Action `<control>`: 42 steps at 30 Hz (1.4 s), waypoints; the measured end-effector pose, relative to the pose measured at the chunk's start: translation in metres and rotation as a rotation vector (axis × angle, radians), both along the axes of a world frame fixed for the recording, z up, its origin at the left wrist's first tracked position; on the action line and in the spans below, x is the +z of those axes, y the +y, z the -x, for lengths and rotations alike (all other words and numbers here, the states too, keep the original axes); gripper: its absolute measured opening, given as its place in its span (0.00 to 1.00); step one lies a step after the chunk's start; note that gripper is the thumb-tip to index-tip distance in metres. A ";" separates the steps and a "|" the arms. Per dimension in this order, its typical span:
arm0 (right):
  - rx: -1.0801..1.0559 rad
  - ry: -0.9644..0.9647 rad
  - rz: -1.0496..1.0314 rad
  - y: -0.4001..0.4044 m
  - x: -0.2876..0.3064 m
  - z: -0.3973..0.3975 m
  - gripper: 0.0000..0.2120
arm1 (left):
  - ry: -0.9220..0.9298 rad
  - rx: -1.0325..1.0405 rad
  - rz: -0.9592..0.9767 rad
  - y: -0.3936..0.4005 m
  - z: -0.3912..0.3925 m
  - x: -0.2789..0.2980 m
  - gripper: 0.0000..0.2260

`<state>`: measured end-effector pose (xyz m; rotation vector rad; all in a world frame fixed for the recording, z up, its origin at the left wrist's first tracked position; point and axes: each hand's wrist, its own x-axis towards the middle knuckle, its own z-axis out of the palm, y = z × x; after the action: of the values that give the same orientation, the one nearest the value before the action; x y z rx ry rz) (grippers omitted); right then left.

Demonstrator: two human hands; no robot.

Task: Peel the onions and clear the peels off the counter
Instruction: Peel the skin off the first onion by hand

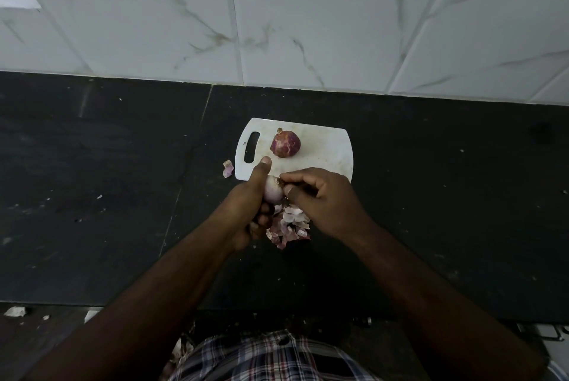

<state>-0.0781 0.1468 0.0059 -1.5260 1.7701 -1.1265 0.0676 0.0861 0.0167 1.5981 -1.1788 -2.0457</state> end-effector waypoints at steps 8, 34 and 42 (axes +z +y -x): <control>0.135 0.253 0.064 -0.002 0.005 0.000 0.16 | -0.019 -0.034 0.002 -0.002 0.004 -0.005 0.28; 0.163 0.303 0.116 -0.005 0.000 0.005 0.11 | -0.020 -0.075 -0.150 -0.001 0.003 -0.012 0.31; 0.241 0.242 0.100 0.002 -0.002 0.011 0.12 | -0.033 -0.093 -0.125 0.002 -0.002 -0.014 0.32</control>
<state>-0.0895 0.1486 0.0043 -1.9473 1.6430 -0.9563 0.0698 0.0882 0.0028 1.6691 -1.1779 -2.1989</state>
